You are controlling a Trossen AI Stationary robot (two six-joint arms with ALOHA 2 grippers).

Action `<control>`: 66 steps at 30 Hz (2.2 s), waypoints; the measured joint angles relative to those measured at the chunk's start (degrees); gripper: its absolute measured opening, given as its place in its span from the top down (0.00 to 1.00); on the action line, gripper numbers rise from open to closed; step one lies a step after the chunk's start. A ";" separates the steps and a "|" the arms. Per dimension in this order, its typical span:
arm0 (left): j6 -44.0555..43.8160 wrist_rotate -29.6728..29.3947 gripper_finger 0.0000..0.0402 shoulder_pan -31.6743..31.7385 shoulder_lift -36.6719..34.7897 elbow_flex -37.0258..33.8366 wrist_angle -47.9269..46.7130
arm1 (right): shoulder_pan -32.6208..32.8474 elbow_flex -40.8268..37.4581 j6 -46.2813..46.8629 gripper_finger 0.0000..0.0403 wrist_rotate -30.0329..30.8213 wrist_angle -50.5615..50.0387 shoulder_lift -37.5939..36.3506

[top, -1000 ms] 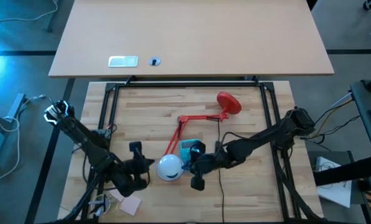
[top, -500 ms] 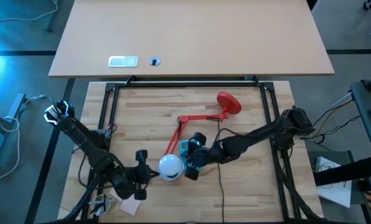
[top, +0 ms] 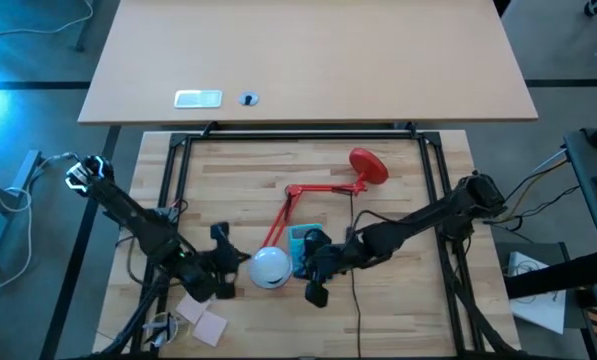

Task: Screw lightbulb
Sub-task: Insert the lightbulb into the orange desk lamp, then return to Home Position

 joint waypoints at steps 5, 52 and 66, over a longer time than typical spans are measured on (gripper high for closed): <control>-0.46 -1.78 1.00 -0.17 -7.58 -0.08 -4.70 | 0.07 0.00 -0.44 0.99 2.48 -2.90 -3.82; 35.71 71.90 1.00 78.89 -30.20 -24.52 50.17 | -20.21 -67.52 -13.23 0.99 -7.47 31.74 -81.16; 26.04 88.55 1.00 92.34 -25.58 -28.60 66.43 | -34.23 -67.21 -16.55 0.99 -16.36 24.41 -83.68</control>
